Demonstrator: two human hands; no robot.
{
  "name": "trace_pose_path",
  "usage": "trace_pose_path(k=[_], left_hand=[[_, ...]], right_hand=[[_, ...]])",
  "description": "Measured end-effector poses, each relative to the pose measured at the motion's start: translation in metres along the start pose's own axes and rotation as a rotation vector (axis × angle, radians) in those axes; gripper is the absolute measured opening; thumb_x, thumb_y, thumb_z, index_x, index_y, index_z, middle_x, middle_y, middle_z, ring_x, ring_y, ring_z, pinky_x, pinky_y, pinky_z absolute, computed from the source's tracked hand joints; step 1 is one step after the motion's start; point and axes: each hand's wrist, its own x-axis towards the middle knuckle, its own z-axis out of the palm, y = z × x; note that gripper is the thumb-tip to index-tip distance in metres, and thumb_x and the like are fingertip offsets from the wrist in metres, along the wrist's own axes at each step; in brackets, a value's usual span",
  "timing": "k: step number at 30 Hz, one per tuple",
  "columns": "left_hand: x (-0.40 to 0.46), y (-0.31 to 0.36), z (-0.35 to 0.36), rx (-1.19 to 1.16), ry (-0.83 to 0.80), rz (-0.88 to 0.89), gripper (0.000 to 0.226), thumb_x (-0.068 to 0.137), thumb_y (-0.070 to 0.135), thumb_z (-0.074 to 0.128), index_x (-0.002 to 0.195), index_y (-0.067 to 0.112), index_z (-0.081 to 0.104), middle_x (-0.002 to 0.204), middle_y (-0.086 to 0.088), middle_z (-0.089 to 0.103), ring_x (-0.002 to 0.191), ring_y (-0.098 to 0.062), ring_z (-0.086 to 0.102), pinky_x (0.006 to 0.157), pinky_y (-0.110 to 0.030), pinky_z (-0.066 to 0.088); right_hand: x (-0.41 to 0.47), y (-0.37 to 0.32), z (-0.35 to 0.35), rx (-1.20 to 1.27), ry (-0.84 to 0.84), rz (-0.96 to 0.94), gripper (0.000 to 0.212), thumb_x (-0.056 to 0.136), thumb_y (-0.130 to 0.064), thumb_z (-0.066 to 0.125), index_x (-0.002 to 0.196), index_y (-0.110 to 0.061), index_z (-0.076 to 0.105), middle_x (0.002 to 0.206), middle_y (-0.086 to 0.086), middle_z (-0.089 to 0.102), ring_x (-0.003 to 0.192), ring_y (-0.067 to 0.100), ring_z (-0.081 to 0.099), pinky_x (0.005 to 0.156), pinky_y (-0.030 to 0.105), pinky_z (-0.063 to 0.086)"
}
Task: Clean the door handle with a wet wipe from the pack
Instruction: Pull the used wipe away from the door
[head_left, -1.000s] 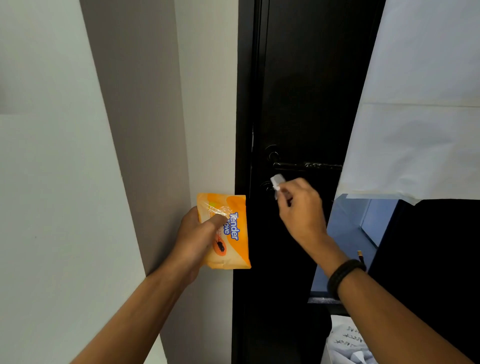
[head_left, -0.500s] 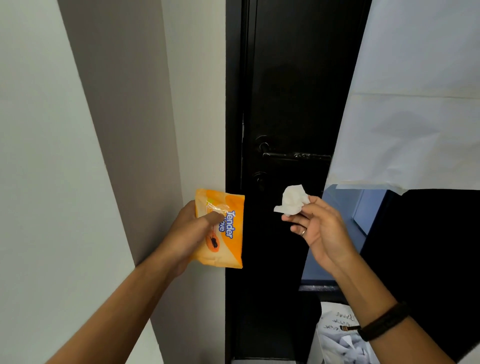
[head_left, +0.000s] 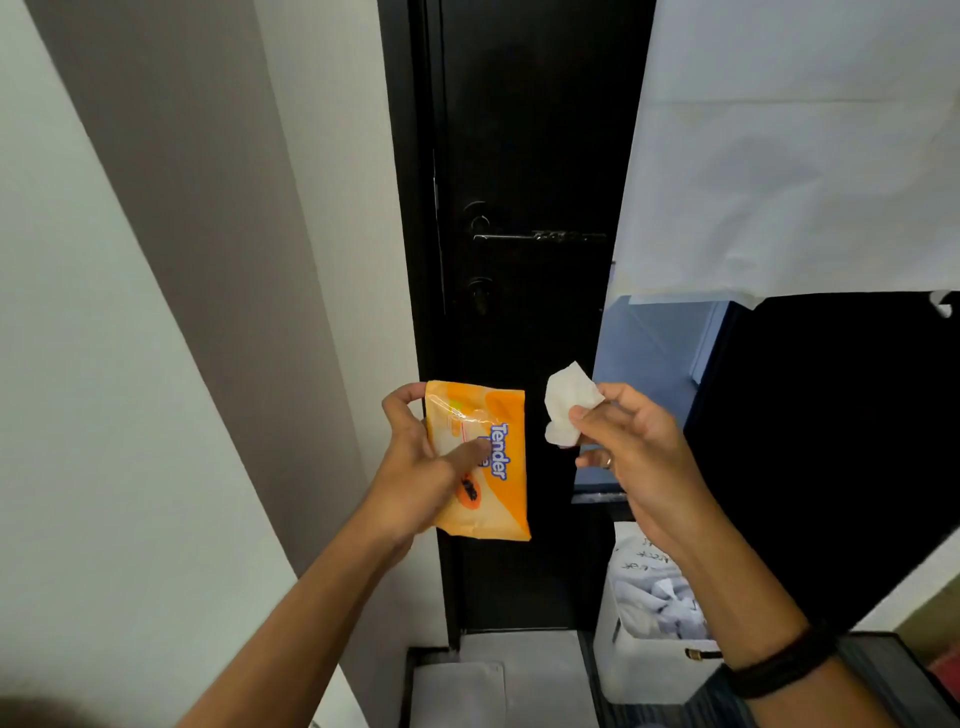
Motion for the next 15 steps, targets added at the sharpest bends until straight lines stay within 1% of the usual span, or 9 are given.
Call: trace_pose_path(k=[2,4,8,12,15], left_hand=[[-0.002,0.006,0.002,0.001,0.012,0.030,0.069,0.094,0.013,0.076,0.135,0.038,0.025,0.119,0.000,0.072,0.097,-0.022,0.079,0.084,-0.046,0.067],[-0.006,0.010,0.007,-0.005,0.011,0.065,0.069,0.094,0.014,0.075,0.135,0.038,0.024,0.119,0.000,0.072,0.097,-0.021,0.080,0.082,-0.041,0.068],[-0.016,0.012,0.018,0.016,-0.003,0.146,0.076,0.095,0.015,0.075,0.137,0.043,0.018,0.123,0.002,0.070,0.098,-0.018,0.079,0.078,-0.030,0.068],[-0.025,0.011,0.028,0.010,-0.041,0.182,0.071,0.096,0.015,0.074,0.134,0.044,0.022,0.125,0.003,0.066,0.097,-0.014,0.078,0.076,-0.030,0.067],[-0.030,0.009,0.036,0.026,-0.051,0.171,0.065,0.096,0.015,0.073,0.135,0.039,0.027,0.131,0.000,0.061,0.106,-0.020,0.075,0.082,-0.036,0.068]], right_hand=[[-0.004,-0.001,-0.005,-0.049,0.021,-0.018,0.025,0.097,-0.018,0.068,0.122,-0.015,0.066,0.112,0.003,0.078,0.102,0.021,0.075,0.079,0.035,0.057],[-0.008,-0.003,-0.008,-0.051,0.042,-0.027,0.025,0.097,-0.017,0.068,0.122,-0.015,0.066,0.112,0.001,0.078,0.102,0.018,0.075,0.080,0.033,0.057],[-0.018,-0.004,-0.014,-0.015,0.061,-0.040,0.027,0.098,-0.016,0.067,0.124,-0.015,0.065,0.112,0.000,0.078,0.103,0.019,0.075,0.081,0.032,0.057],[-0.031,-0.006,-0.020,-0.038,0.049,-0.075,0.024,0.097,-0.015,0.068,0.121,-0.017,0.066,0.111,-0.001,0.078,0.102,0.021,0.075,0.079,0.032,0.058],[-0.039,-0.009,-0.029,-0.096,0.078,-0.113,0.021,0.095,-0.017,0.071,0.115,-0.020,0.068,0.107,-0.005,0.078,0.099,0.019,0.075,0.075,0.028,0.058]])
